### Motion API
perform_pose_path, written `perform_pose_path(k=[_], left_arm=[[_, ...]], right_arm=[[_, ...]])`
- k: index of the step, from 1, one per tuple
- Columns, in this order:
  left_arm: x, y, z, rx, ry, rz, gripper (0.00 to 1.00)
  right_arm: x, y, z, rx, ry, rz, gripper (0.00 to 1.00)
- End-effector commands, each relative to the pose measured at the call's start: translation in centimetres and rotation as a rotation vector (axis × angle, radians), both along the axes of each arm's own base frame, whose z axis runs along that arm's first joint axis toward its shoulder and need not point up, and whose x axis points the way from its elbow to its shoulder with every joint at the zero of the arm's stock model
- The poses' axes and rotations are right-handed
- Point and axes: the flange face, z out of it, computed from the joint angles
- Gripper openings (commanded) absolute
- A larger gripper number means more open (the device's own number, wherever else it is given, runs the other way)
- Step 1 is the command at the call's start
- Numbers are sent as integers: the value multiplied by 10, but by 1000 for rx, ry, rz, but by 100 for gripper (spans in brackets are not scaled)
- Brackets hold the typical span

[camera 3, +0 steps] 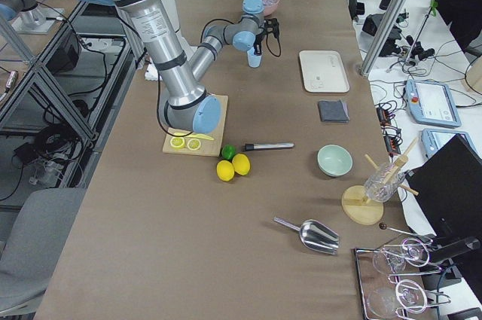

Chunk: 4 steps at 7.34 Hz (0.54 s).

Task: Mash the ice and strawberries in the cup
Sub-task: 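Carry the strawberry with the right gripper over the light-blue cup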

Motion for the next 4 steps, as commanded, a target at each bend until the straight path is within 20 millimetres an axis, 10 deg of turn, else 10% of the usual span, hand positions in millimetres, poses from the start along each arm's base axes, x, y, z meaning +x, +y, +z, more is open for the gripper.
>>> perform_pose_path(k=[1,4], left_arm=[[-2,-1,3,-4,-2,-2,97],[-2,-1,-1,3,1,-3,97]], right_arm=[[-33,11,-11,0,24,15,0],[-38,10,-6,0,36,19,0]])
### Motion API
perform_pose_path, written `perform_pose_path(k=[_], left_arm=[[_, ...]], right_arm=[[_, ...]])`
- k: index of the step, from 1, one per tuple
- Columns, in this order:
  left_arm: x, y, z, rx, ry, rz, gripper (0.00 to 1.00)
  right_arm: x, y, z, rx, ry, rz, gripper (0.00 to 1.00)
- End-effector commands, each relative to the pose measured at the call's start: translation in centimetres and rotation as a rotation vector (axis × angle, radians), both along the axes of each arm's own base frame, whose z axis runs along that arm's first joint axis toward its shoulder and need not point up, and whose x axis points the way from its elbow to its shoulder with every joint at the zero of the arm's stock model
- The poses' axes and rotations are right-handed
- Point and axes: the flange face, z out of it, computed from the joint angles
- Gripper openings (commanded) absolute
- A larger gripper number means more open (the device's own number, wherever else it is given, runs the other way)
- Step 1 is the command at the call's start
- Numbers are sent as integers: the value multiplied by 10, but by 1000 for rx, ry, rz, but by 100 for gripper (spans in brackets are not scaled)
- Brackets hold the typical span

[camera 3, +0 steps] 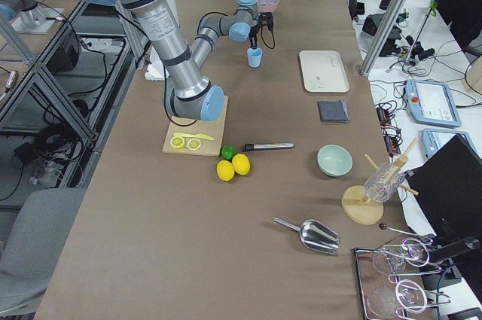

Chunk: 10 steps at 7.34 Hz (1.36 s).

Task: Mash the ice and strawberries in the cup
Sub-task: 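Open the right gripper to drop the strawberry into the cup, then move the right gripper to the steel muddler beside the green bowl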

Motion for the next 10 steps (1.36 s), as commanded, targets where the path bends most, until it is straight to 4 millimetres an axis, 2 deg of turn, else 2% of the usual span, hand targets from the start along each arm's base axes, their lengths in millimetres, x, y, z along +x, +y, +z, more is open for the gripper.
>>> perform_pose_path(k=[1,2,4,5,6,7,8,9,10], left_arm=[[0,1,-3,5,2,-1,97],[0,0,-6,10,4,-1,97],[0,-1,-7,6,5,-8,97],[1,-1,-8,5,10,-8,97],[1,-1,-9,1,13,-9,97],[1,-1,-10,0,13,-11,97],[1,-1,-10,-1,13,-9,97],[1,-1,-10,-3,18,-8,97],[2,0,-10,-11,27,-5,97]], right_arm=[[-4,-1,2,-3,6,2,0],[-5,-2,1,-31,3,17,50],[-9,-4,6,-44,13,21,99],[-7,-5,3,-39,7,21,99],[11,-19,6,-43,7,32,99],[41,-50,23,-84,19,40,100],[80,-83,52,-66,39,6,100],[117,-111,89,-45,74,0,100],[167,-141,127,-32,111,13,100]])
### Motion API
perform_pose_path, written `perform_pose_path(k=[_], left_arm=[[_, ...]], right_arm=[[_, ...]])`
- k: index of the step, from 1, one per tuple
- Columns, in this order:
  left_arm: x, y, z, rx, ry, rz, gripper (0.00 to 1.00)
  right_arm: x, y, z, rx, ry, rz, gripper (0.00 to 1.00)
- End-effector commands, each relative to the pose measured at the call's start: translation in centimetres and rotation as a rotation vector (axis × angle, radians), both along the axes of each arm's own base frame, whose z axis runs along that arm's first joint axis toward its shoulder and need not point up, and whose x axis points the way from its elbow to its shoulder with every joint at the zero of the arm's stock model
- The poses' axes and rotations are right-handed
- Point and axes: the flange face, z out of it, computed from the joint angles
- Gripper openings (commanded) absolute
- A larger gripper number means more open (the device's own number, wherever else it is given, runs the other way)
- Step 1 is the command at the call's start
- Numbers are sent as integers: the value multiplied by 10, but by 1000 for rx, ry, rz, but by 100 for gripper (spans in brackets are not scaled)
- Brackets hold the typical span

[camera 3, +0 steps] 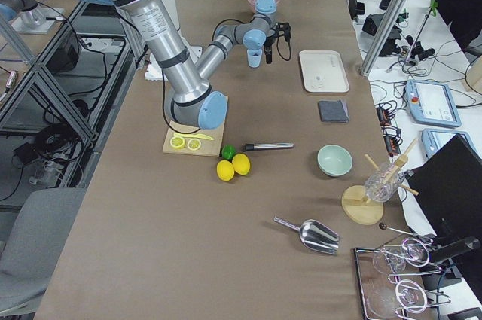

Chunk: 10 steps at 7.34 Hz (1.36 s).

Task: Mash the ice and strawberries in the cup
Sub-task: 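Move the right gripper to the steel muddler beside the green bowl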

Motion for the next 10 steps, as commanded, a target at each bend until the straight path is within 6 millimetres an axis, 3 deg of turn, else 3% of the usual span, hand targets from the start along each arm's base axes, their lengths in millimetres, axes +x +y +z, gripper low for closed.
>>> perform_pose_path(k=[1,2,3,4,7,8,10], left_arm=[[1,1,1,-9,9,2,97],[-1,2,4,-14,8,0,97],[-4,2,4,-14,8,-6,97],[-4,2,4,-12,8,-6,97],[-4,0,-1,-5,11,-6,97],[-4,0,-1,-5,11,-6,97],[-4,0,-2,-2,12,-6,97]], right_arm=[[108,-52,94,19,61,-41,100],[151,-57,150,22,109,-58,100],[182,-59,188,24,149,-57,100],[188,-62,209,1,175,-50,99],[177,-84,271,-19,245,-51,85],[177,-82,285,-32,253,-56,77],[175,-77,291,-43,258,-64,68]])
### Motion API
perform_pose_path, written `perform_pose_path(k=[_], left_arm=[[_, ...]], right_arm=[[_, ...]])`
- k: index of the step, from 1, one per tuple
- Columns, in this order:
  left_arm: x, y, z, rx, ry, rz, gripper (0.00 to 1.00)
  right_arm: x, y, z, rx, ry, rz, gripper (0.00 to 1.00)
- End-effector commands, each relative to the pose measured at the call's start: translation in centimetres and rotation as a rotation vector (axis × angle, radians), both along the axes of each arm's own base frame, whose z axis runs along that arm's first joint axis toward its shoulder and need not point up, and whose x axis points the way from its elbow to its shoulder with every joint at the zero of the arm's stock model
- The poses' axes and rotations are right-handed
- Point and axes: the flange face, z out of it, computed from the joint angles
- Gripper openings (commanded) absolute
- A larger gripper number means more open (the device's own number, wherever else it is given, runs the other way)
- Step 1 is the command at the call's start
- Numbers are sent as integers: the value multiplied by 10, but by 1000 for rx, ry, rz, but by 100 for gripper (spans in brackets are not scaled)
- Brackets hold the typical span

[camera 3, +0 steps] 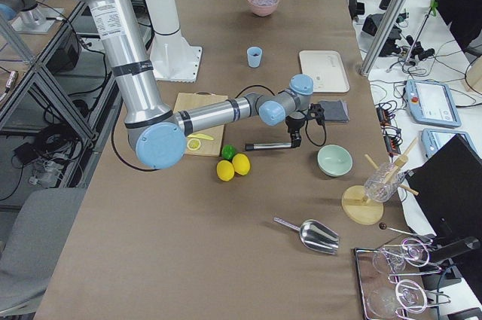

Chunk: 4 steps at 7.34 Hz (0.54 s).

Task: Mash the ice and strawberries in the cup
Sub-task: 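Grasp the steel muddler upright with the right gripper and lift it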

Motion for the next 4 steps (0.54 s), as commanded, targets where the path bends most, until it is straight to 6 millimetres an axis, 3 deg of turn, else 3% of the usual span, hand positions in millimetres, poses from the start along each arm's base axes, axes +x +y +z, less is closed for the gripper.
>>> perform_pose_path(k=[1,4], left_arm=[[-1,0,-2,4,1,-1,97],[0,1,0,0,0,0,97]], right_arm=[[-4,3,4,-10,-4,-10,68],[-16,13,16,-29,9,-36,67]])
